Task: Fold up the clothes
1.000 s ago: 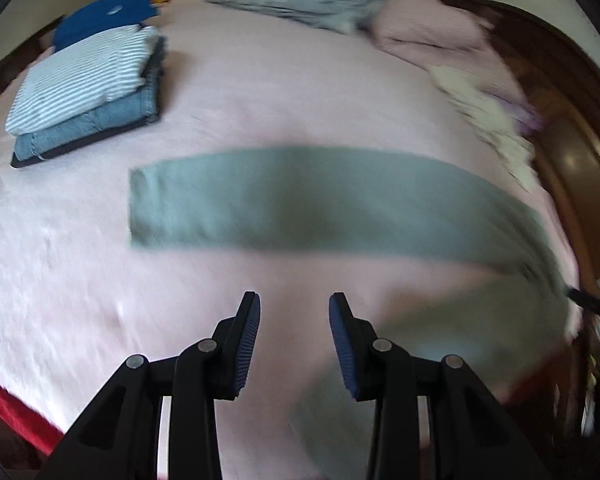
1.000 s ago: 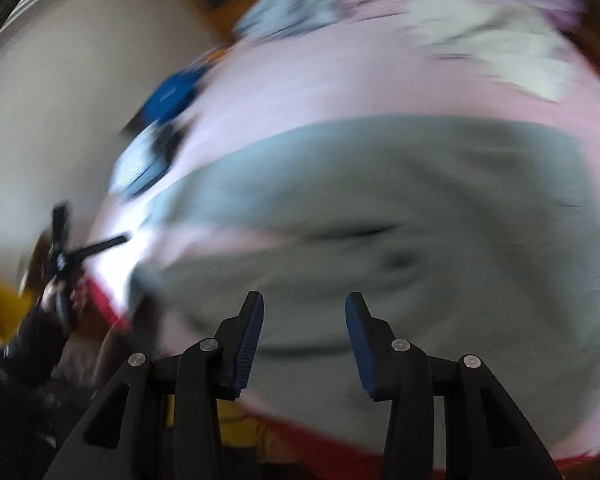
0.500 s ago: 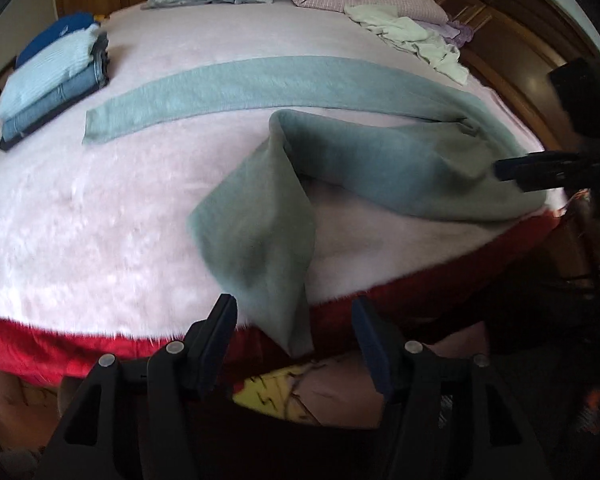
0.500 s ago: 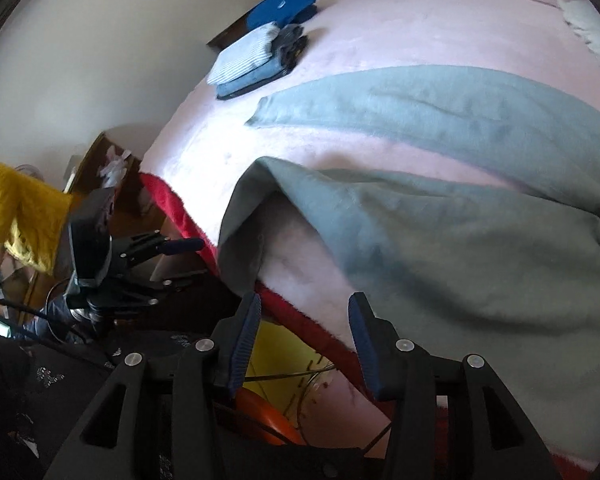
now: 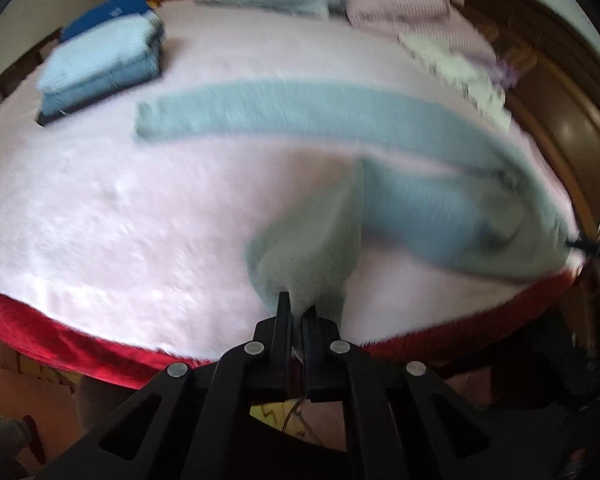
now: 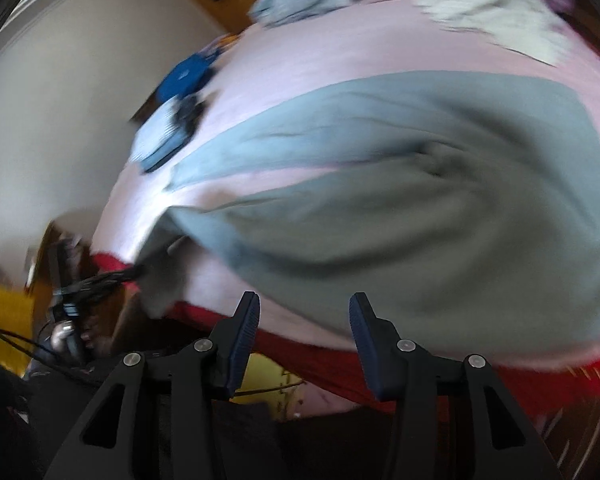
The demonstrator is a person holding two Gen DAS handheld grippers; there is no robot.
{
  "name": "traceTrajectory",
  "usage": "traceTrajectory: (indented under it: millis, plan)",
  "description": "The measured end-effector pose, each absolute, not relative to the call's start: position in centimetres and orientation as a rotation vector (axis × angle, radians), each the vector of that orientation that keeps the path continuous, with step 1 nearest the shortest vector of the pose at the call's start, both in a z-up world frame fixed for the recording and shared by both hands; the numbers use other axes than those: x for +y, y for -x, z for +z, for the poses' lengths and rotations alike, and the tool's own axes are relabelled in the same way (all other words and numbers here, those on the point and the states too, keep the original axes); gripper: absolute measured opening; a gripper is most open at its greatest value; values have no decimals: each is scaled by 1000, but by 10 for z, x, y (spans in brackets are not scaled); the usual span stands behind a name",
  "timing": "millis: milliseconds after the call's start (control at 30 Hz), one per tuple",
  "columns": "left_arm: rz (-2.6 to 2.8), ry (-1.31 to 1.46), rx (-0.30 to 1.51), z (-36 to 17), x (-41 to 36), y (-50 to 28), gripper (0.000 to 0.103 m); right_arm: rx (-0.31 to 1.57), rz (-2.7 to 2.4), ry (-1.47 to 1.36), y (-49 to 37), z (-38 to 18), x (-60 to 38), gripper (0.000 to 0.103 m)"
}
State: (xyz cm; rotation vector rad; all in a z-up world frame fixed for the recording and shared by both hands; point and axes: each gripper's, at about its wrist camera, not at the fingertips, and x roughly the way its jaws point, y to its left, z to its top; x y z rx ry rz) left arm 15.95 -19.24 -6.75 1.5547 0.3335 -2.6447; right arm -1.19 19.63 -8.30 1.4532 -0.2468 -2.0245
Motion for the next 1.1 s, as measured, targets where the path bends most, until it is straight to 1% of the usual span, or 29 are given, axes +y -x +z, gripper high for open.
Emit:
traceTrajectory:
  millis: [133,200,300,400,567,667,767,967,1100]
  plan:
    - [-2694,-1387,393,-32,-206,-160,2,-406,-2148,-1529,0,-98,260,48]
    - [-2718,-1308,412,-14,-213,-159,2,-516,-2237,-1558,-8,-105,301,48]
    - [-2736,-1274,387,-9,-216,-153,2,-692,-2320,-1572,-14,-114,349,49]
    - [-2719,-1278,373,-16,-217,-147,2,-826,-2375,-1544,-16,-117,380,51]
    - [-2699,-1290,426,-17,-220,-147,2,-932,-2406,-1489,3,-120,403,52]
    - [-2685,-1310,445,-20,-221,-144,2,-1051,-2389,-1495,24,-132,417,52]
    - [-2674,-1320,463,-21,-221,-143,2,-1115,-2388,-1539,34,-147,428,52]
    - [-2655,-1356,455,-23,-220,-138,2,-1206,-2308,-1485,46,-159,429,52]
    - [-2639,-1367,463,-25,-221,-135,2,-1222,-2296,-1539,51,-169,424,52]
